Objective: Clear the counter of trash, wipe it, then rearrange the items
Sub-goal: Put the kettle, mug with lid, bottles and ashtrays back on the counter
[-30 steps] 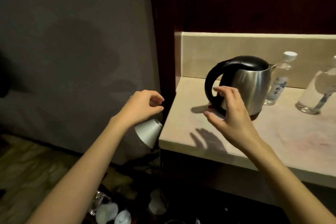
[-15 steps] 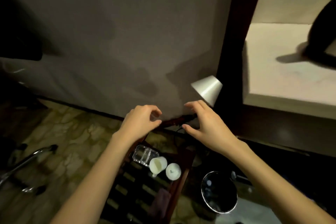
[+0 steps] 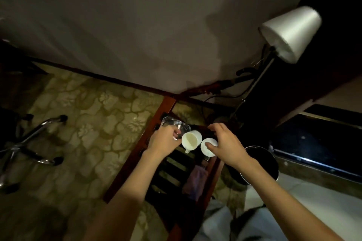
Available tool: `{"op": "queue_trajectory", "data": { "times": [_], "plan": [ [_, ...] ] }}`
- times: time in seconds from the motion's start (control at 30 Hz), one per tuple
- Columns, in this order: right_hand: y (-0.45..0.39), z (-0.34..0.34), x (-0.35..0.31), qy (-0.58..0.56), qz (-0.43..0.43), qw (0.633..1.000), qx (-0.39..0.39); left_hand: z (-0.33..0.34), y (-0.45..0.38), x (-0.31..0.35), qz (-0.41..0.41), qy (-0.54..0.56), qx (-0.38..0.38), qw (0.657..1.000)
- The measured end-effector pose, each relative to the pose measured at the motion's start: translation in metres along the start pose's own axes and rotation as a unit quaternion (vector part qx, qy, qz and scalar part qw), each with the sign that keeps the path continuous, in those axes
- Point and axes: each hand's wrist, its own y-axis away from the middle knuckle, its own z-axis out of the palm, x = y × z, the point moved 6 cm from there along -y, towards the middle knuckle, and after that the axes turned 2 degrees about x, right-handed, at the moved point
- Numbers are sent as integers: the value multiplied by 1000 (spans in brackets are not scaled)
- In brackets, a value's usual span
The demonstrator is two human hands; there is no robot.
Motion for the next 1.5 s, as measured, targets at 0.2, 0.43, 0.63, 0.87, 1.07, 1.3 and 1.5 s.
{"op": "queue_trajectory", "data": {
  "times": [0.2,0.43,0.63,0.87,1.07,1.3,1.5],
  "plan": [
    [-32,77,45,0,56,998,-37,74,-50,-50,-43,-24,-54,997],
    [-70,134,89,14,84,995,-57,144,-90,-87,-106,-38,-93,989],
    [-94,163,123,40,115,989,-79,193,-107,-111,-167,36,-104,980],
    [-108,190,156,78,137,981,-115,220,-122,-123,-160,161,-34,973],
    [-111,185,159,71,131,985,-83,225,-126,-120,-122,248,-48,960],
    [-105,143,141,47,99,993,-33,201,-111,-101,-157,332,-66,928],
    [-96,77,101,32,47,998,-1,134,-94,-77,-133,327,-57,934]
  ]
}}
